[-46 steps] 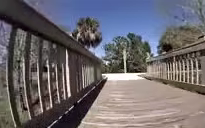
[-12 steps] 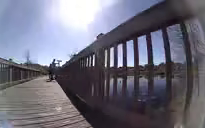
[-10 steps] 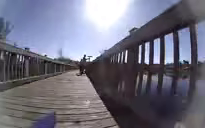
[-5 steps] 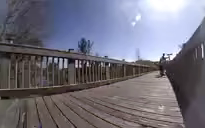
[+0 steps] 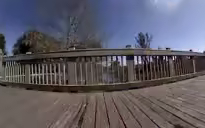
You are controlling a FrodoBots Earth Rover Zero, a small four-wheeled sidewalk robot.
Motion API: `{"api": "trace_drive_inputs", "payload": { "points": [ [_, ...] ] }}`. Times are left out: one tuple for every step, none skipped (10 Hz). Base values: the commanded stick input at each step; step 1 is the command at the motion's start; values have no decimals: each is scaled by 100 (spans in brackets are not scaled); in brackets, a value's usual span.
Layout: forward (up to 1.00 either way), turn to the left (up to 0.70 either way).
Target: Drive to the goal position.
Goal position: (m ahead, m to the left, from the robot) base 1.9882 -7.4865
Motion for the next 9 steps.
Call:
{"api": "trace_drive_inputs", "payload": {
  "points": [
    [4,-2],
    [4,-4],
    [4,-39],
    [4,-40],
    [4,-38],
    [4,-38],
    [4,-18],
    [4,-3],
    [4,0]
  ]
}}
